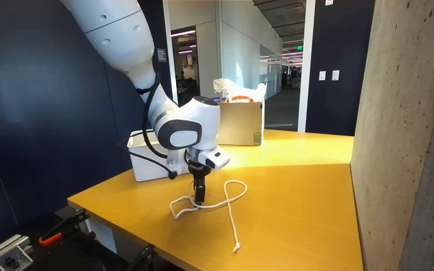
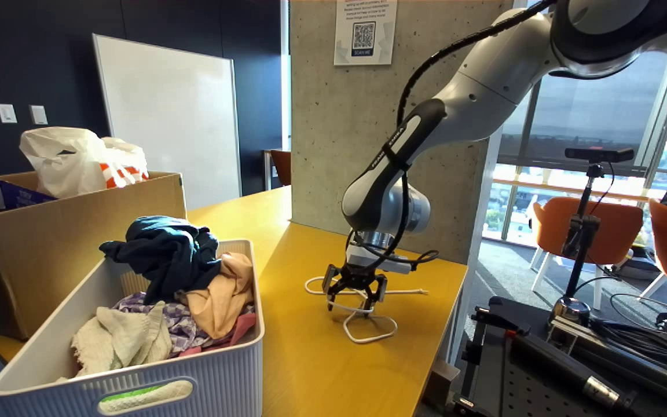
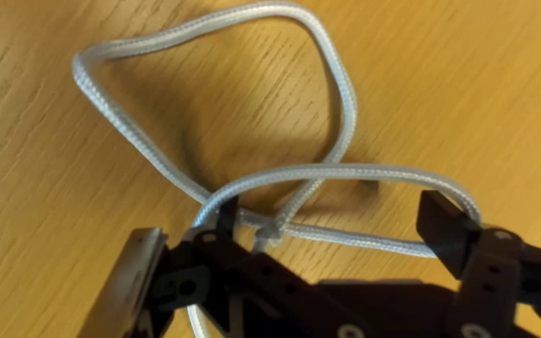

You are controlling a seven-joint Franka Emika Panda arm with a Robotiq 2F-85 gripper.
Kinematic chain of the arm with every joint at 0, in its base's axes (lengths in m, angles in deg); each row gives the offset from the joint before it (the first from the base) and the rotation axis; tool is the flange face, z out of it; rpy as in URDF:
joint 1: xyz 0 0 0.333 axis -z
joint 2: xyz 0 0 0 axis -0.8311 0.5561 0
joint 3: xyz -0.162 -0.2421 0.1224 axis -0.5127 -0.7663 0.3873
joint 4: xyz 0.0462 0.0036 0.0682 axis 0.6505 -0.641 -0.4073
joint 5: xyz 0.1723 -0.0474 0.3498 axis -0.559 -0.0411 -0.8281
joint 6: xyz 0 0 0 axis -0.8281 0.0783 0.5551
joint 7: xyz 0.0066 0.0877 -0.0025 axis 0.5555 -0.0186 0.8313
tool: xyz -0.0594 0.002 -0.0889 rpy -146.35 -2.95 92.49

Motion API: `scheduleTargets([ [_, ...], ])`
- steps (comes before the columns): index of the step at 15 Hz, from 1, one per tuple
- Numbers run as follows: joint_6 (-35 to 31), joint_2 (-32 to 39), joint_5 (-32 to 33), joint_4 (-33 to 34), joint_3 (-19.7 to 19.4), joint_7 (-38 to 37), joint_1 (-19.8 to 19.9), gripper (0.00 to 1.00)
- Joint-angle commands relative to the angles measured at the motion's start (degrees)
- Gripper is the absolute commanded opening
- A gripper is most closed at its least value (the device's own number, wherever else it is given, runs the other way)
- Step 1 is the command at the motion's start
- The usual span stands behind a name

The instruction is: Unfold the white string

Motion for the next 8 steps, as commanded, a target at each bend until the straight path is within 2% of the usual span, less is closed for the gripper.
scheduleTargets([
  [1,-0.3,-1.8,-1.8,-2.2,1.2,2.4,1.4,1.0],
  [4,-1.4,-4.1,-2.2,-4.9,1.4,3.0,1.7,1.0],
  [8,-3.6,-11.4,-4.0,-12.2,2.3,5.4,3.0,1.0],
])
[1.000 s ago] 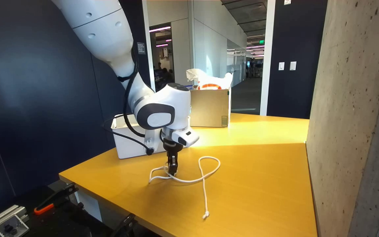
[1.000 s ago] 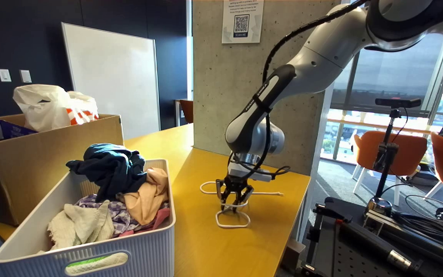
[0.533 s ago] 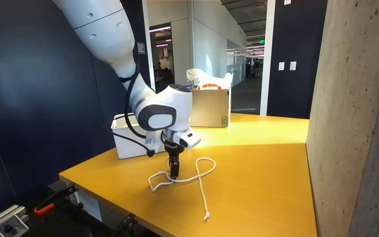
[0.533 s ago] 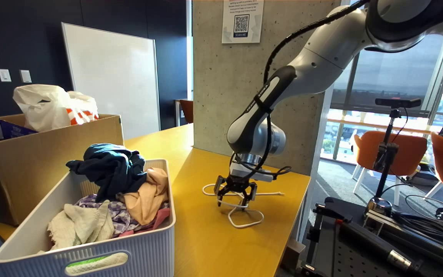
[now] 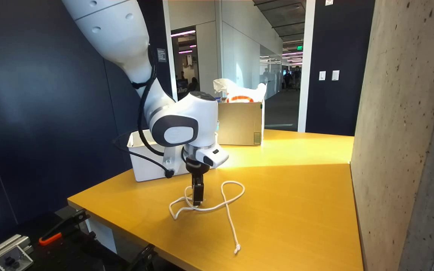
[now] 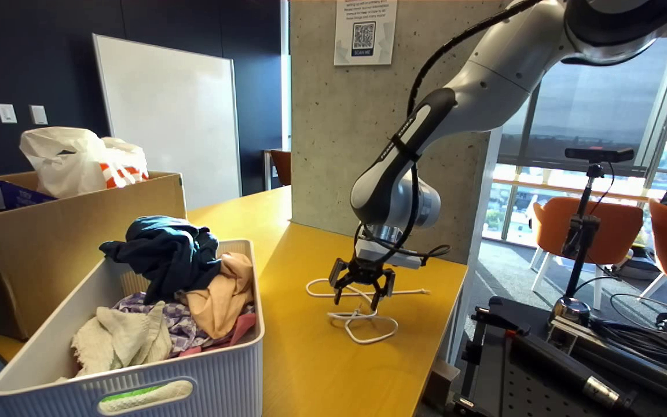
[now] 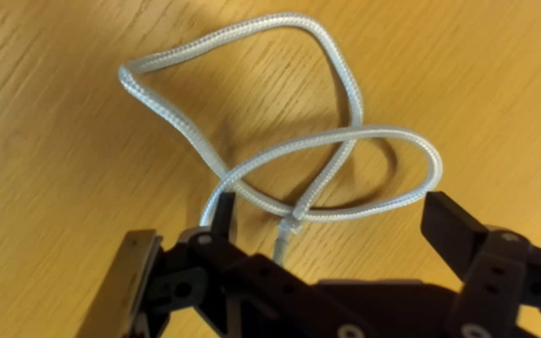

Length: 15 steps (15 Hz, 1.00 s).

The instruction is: Unfold the white string

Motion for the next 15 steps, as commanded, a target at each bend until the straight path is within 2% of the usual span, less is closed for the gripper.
scheduleTargets([
  [1,-2.1,-8.9,-3.2,-8.4,1.6,3.3,2.1,1.0],
  [5,0.1,-11.7,-3.9,-10.4,1.0,3.2,2.3,1.0],
  [9,2.3,-10.8,-7.2,-10.6,2.5,5.1,3.0,1.0],
  [13,6.9,-9.7,-17.0,-9.0,5.5,7.9,4.4,1.0],
  [15,9.0,-10.4,-22.4,-9.5,4.7,8.1,4.0,1.0],
])
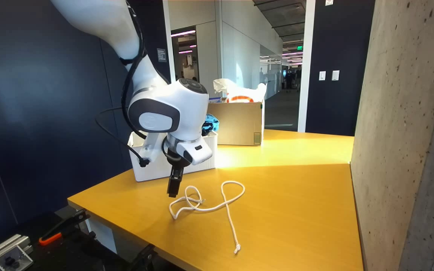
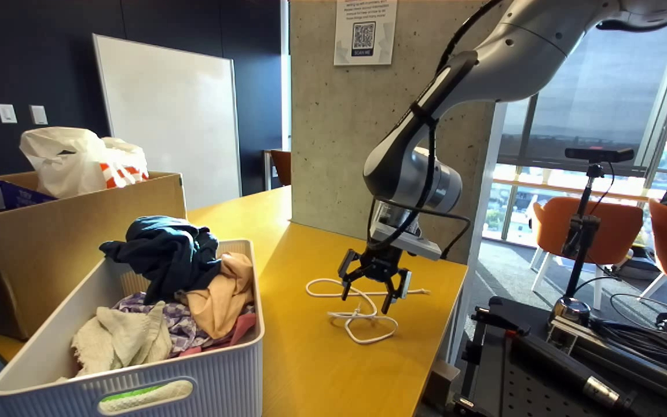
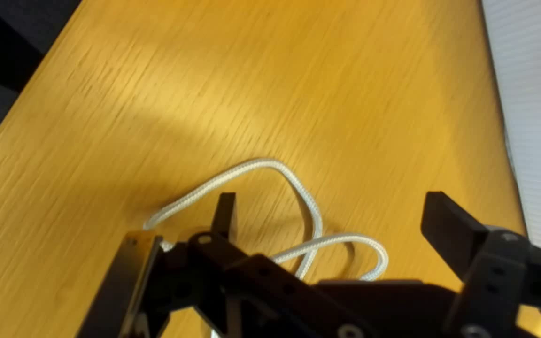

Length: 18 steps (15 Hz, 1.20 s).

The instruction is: Unfold the white string

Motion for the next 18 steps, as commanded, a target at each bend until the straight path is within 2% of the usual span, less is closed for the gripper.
scheduleTargets([
  [1,5.7,-0.5,-8.6,0.7,-0.7,1.3,0.7,1.0],
  [4,9.8,0.1,-11.4,1.2,-3.7,0.2,-0.6,1.0],
  [9,14.9,2.5,-10.4,3.9,-8.3,-4.1,-2.2,1.0],
  [14,14.3,6.1,-8.7,9.4,-12.5,-15.7,-5.2,1.0],
  [18,15.4,9.0,-7.4,13.5,-13.8,-23.3,-7.4,1.0],
])
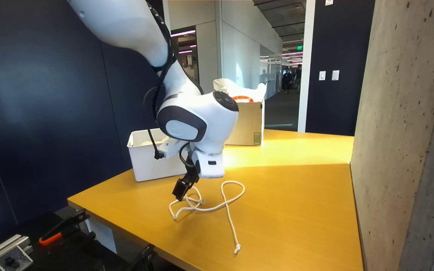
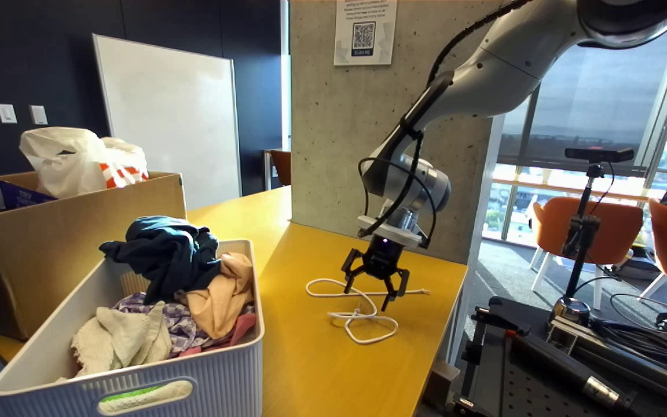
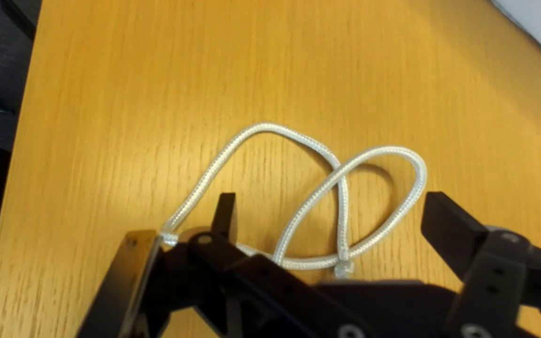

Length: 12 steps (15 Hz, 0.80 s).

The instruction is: Unfold the white string

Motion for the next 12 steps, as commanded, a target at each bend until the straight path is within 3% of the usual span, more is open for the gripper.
scheduleTargets([
  [1,2.1,3.0,2.1,4.5,-1.9,-7.3,-3.0,1.0],
  [11,4.3,8.7,6.1,10.7,-1.6,-15.9,-3.9,1.0],
  [12,4.4,8.9,6.4,11.0,-1.6,-16.2,-3.9,0.75],
])
